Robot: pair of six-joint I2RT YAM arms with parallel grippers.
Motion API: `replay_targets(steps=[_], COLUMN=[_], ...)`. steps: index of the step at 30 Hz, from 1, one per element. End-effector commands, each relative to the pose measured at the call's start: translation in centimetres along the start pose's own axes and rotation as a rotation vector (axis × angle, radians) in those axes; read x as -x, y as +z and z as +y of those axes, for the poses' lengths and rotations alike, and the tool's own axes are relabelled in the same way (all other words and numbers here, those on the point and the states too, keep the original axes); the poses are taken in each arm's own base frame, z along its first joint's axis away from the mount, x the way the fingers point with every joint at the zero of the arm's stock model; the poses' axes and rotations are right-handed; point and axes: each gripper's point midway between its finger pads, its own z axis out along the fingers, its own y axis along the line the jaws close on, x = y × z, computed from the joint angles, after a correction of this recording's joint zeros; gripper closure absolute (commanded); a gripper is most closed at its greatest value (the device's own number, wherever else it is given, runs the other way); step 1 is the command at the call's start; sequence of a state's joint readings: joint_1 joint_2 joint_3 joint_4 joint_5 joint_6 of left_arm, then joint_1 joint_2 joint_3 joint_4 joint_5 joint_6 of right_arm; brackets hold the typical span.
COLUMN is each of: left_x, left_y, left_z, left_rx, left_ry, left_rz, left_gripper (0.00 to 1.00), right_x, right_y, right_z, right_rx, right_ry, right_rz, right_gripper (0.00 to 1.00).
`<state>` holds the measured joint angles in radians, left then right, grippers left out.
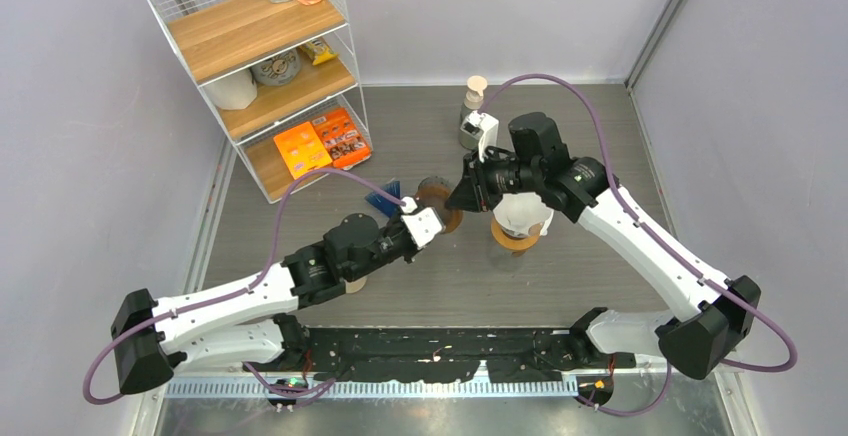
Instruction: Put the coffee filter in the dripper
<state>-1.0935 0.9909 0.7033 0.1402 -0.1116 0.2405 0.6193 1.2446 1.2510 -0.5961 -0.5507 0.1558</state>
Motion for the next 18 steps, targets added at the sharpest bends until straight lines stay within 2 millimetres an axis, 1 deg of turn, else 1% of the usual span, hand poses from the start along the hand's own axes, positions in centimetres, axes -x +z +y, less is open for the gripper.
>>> replay_targets(steps=[1,2,3,4,5,6,7,8,9,10,11,12,13,15,16,17,18], left_x=[3.2,3.1,3.1,3.2,3.2,3.2,3.1,3.0,2.9,2.7,2.6,2.4,2.3,1.6,1.3,1.0,0.8], left_y=[-0.3,-0.4,-0.5,-0.6,-0.8,-0.9,-1.0,-1.2,-1.3,-1.5,-1.7,-1.9,-2.2,-2.8,-3.2,-3.8,-4.3], left_z=[1.3,1.4,1.6,1.6,1.6,1.5,1.6,1.7,2.0,2.3,2.7,3.0,3.4,4.1,4.5,5.9,6.4], left_rx=[0.054,0.063,0.070,0.073,0.071,0.066,0.065,0.068,0.077,0.087,0.098,0.106,0.109,0.112,0.118,0.162,0.168], left_ry=[-0.045,-0.060,-0.077,-0.092,-0.104,-0.112,-0.121,-0.134,-0.156,-0.174,-0.199,-0.225,-0.250,-0.338,-0.383,-0.431,-0.471], left_rz=[-0.117,-0.114,-0.111,-0.111,-0.112,-0.116,-0.120,-0.123,-0.122,-0.117,-0.114,-0.110,-0.114,-0.127,-0.137,-0.151,-0.159], left_gripper=[1.00,0.95,0.81,0.63,0.49,0.41,0.34,0.29,0.25,0.19,0.14,0.06,0.01,0.00,0.01,0.00,0.01], right_x=[1.6,1.7,1.7,2.0,2.1,2.4,2.7,3.2,3.7,4.1,4.7,5.4,5.8,6.9,7.7,8.4,9.1], right_y=[-0.6,-0.7,-0.8,-0.9,-1.0,-1.1,-1.2,-1.4,-1.5,-1.7,-1.9,-2.1,-2.1,-2.4,-2.5,-2.8,-2.9], right_z=[1.9,1.8,1.7,1.2,1.0,0.1,-0.3,-1.0,-1.2,-1.9,-2.2,-2.9,-3.3,-4.7,-5.0,-5.7,-6.0], right_rx=[0.060,0.052,0.044,0.015,-0.003,-0.054,-0.081,-0.125,-0.144,-0.188,-0.210,-0.254,-0.275,-0.357,-0.375,-0.422,-0.445], right_ry=[-0.047,-0.055,-0.059,-0.072,-0.076,-0.087,-0.091,-0.103,-0.118,-0.122,-0.130,-0.138,-0.149,-0.175,-0.194,-0.214,-0.239], right_rz=[-0.045,-0.051,-0.054,-0.065,-0.070,-0.082,-0.090,-0.104,-0.116,-0.133,-0.148,-0.172,-0.183,-0.225,-0.252,-0.266,-0.284], right_gripper=[0.93,0.94,0.95,0.95,0.95,0.95,0.95,0.95,0.95,0.95,0.95,0.95,0.95,0.95,0.95,0.95,0.95])
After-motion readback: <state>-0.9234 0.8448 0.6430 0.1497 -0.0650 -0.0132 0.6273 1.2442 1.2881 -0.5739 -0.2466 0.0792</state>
